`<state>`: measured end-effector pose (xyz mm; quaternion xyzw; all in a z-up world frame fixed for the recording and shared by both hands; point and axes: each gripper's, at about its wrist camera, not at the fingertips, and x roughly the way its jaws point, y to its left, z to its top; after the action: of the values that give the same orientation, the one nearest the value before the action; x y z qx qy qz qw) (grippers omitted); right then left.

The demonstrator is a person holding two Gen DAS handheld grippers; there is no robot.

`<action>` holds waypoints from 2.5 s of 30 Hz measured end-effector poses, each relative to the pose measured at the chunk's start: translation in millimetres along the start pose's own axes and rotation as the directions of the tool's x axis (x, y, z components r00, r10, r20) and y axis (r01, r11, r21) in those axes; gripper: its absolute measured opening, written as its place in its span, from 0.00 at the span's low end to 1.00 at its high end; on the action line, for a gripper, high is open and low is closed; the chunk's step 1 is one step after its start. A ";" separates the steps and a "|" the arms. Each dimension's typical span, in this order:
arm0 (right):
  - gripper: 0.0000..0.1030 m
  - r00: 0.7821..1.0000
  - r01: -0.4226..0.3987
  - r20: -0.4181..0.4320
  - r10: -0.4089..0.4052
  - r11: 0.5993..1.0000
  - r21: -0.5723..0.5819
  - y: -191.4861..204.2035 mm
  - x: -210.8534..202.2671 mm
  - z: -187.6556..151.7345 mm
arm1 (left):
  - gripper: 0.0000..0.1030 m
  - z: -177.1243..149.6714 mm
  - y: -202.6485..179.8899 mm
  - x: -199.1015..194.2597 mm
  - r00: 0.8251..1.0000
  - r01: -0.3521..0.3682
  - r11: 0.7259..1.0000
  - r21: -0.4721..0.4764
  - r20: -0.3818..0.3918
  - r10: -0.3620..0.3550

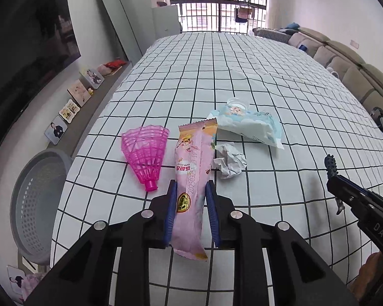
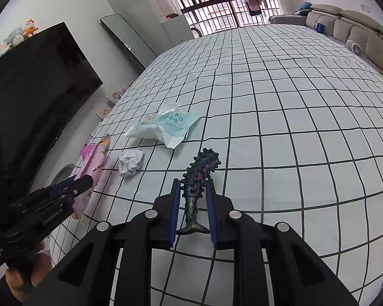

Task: Collect trash
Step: 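Carry the pink wrapper and dark figure to the grey basket, then open both grippers to drop the wrapper and figure into the basket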

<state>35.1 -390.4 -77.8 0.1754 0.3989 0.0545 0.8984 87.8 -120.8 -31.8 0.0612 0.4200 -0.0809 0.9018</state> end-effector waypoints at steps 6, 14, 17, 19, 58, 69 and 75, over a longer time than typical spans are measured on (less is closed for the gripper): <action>0.19 1.000 0.004 -0.015 -0.005 1.000 -0.031 15.3 -5.4 0.2 | 0.22 3.1 13.7 -31.1 0.998 0.007 1.000 -0.012 0.058 -0.006; 0.19 0.999 -0.022 -0.030 0.019 0.993 -0.113 69.3 -12.8 3.2 | 0.22 -1.3 67.1 -55.2 0.994 -0.009 0.997 -0.076 0.104 0.017; 0.19 0.998 -0.052 -0.051 0.045 0.985 -0.162 102.9 -5.5 2.6 | 0.22 -7.1 98.3 -58.6 0.993 -0.034 0.992 -0.119 0.108 0.047; 0.19 0.995 -0.081 -0.072 0.068 0.978 -0.194 128.7 3.1 0.7 | 0.22 -11.3 119.0 -58.9 0.992 -0.054 0.988 -0.145 0.104 0.069; 0.19 0.917 -0.323 -0.378 0.130 0.800 -0.506 401.7 178.3 -49.0 | 0.29 -85.0 351.6 -8.6 0.978 -0.208 0.895 -0.395 -0.060 0.200; 0.38 0.926 -0.307 -0.351 0.137 0.814 -0.492 393.8 170.1 -48.7 | 0.51 -86.0 348.6 -12.3 0.976 -0.217 0.891 -0.399 -0.060 0.210; 0.38 0.926 -0.304 -0.352 0.135 0.820 -0.486 391.8 169.0 -49.3 | 0.55 -88.7 349.4 -14.7 0.974 -0.225 0.888 -0.402 -0.066 0.217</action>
<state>129.6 28.6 -85.8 -0.0454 0.4773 0.2931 0.8272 81.1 238.6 -62.5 -0.0798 0.4267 0.1118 0.8939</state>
